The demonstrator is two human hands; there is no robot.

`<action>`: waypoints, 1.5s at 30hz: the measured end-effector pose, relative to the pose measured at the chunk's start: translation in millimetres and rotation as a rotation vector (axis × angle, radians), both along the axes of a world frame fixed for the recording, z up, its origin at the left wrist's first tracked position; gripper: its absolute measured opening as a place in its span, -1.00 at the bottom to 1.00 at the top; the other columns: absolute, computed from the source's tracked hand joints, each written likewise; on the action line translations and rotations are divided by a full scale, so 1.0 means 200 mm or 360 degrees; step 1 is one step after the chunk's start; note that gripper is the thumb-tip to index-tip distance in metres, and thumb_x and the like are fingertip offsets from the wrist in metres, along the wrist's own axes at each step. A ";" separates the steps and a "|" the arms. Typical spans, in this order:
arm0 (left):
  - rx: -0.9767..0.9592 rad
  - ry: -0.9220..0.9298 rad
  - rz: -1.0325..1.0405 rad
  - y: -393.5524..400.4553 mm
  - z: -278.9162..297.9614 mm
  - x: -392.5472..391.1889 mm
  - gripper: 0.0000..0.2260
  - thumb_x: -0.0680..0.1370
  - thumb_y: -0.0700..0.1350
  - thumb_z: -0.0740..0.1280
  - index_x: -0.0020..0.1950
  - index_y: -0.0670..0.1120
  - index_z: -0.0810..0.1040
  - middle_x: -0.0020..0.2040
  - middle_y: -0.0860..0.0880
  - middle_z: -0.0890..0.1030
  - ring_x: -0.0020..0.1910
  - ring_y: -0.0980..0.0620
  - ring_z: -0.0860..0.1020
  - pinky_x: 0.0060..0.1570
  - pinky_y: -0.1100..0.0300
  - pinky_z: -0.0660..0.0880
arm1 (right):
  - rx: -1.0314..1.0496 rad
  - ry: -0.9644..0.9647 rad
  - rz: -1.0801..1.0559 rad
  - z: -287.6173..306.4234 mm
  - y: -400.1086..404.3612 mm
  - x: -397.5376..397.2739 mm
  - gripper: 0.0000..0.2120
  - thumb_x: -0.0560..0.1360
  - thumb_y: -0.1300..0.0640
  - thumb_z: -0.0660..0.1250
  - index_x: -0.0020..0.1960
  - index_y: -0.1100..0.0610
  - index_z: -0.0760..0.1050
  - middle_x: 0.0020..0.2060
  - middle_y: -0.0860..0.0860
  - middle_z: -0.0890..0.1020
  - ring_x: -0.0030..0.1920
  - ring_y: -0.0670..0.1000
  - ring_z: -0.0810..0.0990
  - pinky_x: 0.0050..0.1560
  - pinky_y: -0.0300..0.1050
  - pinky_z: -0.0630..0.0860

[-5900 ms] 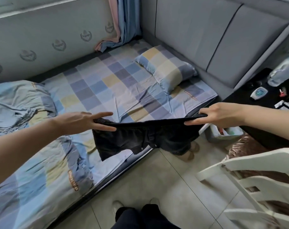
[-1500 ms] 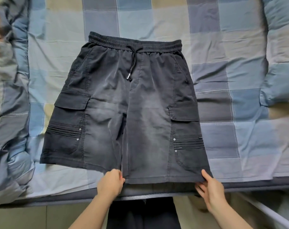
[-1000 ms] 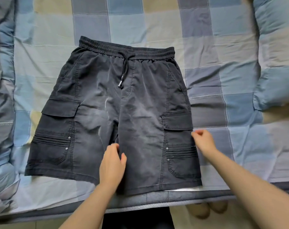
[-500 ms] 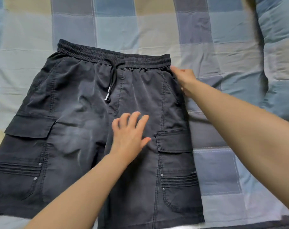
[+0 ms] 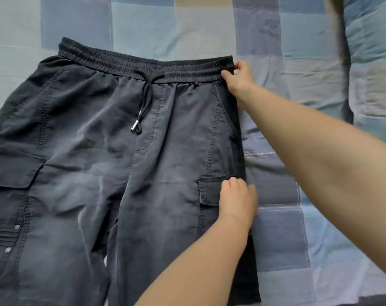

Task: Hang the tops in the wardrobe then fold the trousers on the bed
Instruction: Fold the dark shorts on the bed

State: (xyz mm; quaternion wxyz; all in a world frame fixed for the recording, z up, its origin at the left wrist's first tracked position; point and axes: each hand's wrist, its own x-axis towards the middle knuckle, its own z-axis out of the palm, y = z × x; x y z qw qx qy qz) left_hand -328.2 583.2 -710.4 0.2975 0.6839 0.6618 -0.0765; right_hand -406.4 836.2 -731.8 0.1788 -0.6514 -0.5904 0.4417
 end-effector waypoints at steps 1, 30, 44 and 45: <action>0.0015 -0.0076 0.0051 -0.01 0.01 -0.01 -0.83 0.58 -0.21 0.22 0.16 -0.15 0.44 0.11 -0.16 0.50 0.08 -0.17 0.45 -0.10 0.06 0.17 | -0.0055 -0.0046 0.0019 -0.01 0.00 0.02 -0.82 0.48 0.10 0.36 -0.01 0.06 0.36 -0.07 0.07 0.58 -0.04 0.06 0.57 0.03 -0.04 0.54; -0.0708 -0.1554 0.1718 -1.41 0.27 -2.10 -0.74 0.55 -0.22 0.37 0.22 -0.01 0.56 0.09 0.11 0.69 0.10 0.14 0.64 0.18 0.13 0.53 | -0.0270 -0.0063 0.0617 0.39 -0.65 -1.67 -0.73 0.55 0.26 0.21 0.22 0.17 0.26 0.08 0.19 0.52 -0.03 0.11 0.64 -0.16 -0.05 0.66; -0.0617 -0.0242 0.1345 -1.47 0.07 -2.47 -0.74 0.44 -0.06 0.41 0.05 -0.01 0.41 0.04 -0.02 0.45 0.14 -0.08 0.49 0.11 0.10 0.44 | 0.0228 -0.1193 0.1017 0.23 -0.44 -1.67 -0.23 0.38 -0.35 0.32 0.42 0.08 0.28 0.36 0.19 0.36 0.39 0.24 0.23 0.33 0.09 0.23; -0.0527 -0.0233 0.1425 -1.46 0.06 -2.46 -0.70 0.42 -0.07 0.40 0.05 0.00 0.34 0.03 -0.02 0.41 0.13 -0.10 0.46 0.11 0.06 0.44 | 0.0132 -0.1177 0.1056 0.21 -0.43 -1.66 -0.16 0.38 -0.38 0.30 0.45 0.12 0.23 0.39 0.17 0.35 0.41 0.24 0.25 0.35 0.09 0.23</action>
